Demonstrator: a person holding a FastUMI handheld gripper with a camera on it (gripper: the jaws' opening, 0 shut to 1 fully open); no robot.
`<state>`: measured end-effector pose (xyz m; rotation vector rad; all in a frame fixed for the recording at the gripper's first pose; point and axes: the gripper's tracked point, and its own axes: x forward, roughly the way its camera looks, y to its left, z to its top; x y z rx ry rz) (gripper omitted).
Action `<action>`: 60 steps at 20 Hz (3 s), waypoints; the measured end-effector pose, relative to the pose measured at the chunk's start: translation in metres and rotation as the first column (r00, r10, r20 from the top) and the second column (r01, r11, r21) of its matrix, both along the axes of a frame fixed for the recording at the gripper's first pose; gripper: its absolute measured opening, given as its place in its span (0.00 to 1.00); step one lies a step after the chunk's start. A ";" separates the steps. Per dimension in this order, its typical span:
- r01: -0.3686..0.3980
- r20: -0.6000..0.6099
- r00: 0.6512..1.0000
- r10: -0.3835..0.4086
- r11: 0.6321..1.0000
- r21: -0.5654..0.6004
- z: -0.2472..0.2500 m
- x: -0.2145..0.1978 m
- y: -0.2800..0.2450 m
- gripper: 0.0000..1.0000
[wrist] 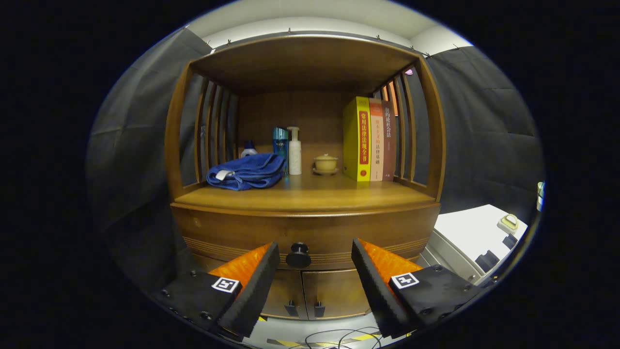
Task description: Pull open the drawer, take out the items inside it, and place them on the countertop above the cabinet.
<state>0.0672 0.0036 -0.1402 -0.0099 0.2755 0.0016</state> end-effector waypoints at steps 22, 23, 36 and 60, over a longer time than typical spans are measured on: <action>0.042 -0.104 0.994 -0.038 0.998 0.037 -0.070 0.062 0.019 0.46; 0.045 -0.108 0.993 -0.041 0.998 0.038 -0.070 0.060 0.020 0.46; 0.052 -0.139 0.989 -0.044 0.997 0.055 -0.065 -0.015 0.019 0.43; 0.066 -0.182 0.982 -0.056 0.997 0.051 -0.074 -0.122 0.019 0.43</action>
